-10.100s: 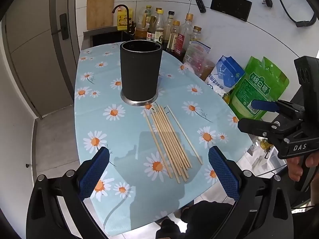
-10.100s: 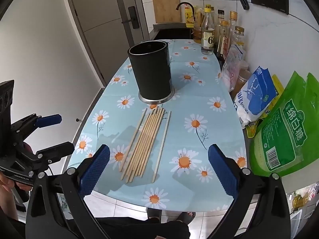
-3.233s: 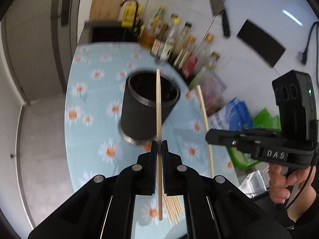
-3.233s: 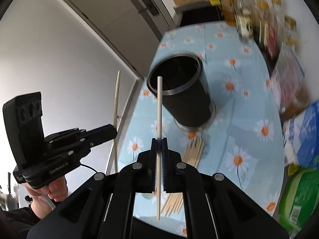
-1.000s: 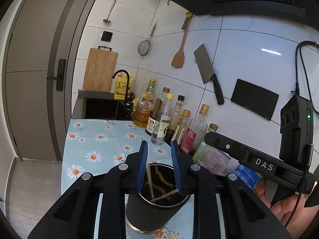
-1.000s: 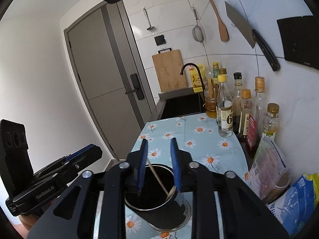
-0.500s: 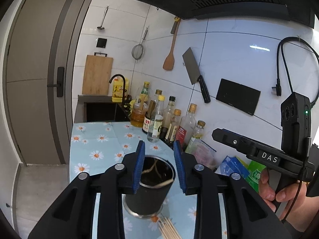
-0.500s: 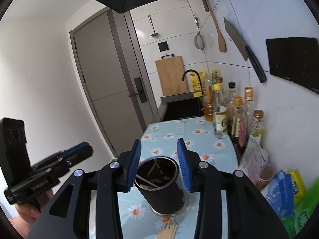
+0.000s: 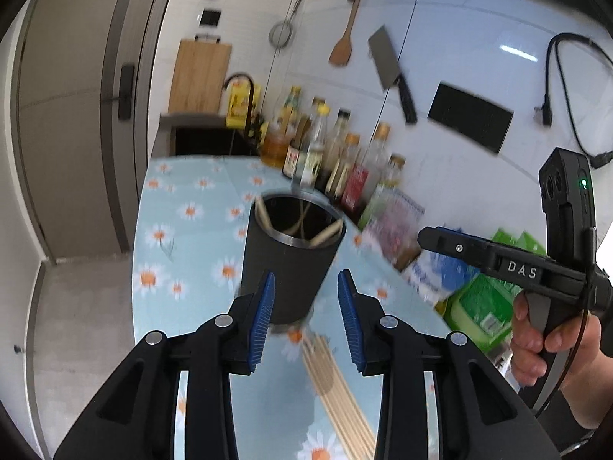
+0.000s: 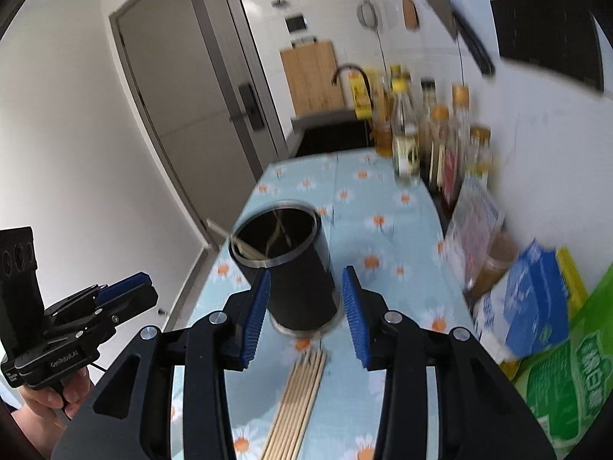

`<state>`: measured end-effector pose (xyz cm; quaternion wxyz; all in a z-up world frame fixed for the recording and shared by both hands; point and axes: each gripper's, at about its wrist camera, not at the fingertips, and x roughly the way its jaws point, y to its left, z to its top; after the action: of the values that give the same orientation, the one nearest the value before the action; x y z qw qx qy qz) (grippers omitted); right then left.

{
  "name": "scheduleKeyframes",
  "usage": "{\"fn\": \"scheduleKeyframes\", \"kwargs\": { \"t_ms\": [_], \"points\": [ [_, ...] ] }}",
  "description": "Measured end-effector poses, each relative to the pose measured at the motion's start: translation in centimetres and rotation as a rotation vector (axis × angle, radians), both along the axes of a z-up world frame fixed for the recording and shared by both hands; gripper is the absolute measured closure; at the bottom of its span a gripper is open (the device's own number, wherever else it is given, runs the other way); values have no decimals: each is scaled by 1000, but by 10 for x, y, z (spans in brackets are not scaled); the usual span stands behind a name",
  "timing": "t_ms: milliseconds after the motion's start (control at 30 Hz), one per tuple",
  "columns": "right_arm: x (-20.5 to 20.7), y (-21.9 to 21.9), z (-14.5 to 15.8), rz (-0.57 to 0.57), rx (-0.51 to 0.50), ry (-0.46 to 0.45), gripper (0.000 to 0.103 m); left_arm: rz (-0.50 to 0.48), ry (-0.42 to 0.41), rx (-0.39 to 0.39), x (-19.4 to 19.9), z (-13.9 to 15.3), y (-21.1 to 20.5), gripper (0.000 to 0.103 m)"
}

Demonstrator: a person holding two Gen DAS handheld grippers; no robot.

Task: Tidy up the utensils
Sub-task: 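Move both open tools back down to the row of sticks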

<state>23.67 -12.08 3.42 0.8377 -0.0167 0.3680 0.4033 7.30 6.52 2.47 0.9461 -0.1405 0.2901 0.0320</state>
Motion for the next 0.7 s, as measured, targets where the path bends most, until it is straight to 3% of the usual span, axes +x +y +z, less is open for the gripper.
{"fn": "scheduleKeyframes", "kwargs": {
  "t_ms": [200,433,600,700],
  "points": [
    [-5,6,-43,55,-101,132,63,2,100,-20,-4,-30,-3,70],
    [-2,21,-96,123,-209,357,63,-14,217,-76,1,-63,-6,70],
    [6,30,-126,116,-270,483,64,-34,289,-131,4,-86,-8,70],
    [12,39,-141,114,-310,560,74,-36,328,-150,3,-99,-9,70]
  ]
}}
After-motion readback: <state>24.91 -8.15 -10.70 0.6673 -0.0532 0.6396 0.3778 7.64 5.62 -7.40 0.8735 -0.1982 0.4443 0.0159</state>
